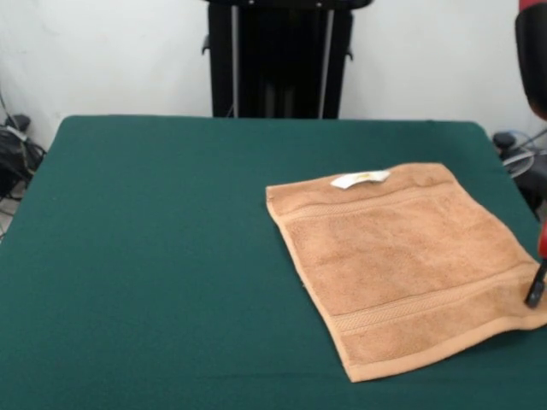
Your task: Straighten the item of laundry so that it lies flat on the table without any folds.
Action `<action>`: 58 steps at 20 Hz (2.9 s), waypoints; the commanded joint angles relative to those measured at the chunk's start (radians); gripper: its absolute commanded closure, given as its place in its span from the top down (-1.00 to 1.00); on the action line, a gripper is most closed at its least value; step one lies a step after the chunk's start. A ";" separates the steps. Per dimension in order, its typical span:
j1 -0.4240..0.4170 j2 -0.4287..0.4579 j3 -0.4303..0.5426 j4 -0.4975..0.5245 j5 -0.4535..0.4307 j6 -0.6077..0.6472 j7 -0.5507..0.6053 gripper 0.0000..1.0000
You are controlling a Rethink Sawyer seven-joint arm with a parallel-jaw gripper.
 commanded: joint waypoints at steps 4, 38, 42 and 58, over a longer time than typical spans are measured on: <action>-0.008 0.025 0.129 0.087 -0.087 0.052 -0.029 1.00; -0.042 -0.299 0.129 0.454 -0.380 0.134 -0.133 1.00; -0.068 -0.336 0.142 0.508 -0.429 0.120 -0.152 1.00; -0.212 -0.448 0.193 0.630 -0.647 0.115 -0.208 1.00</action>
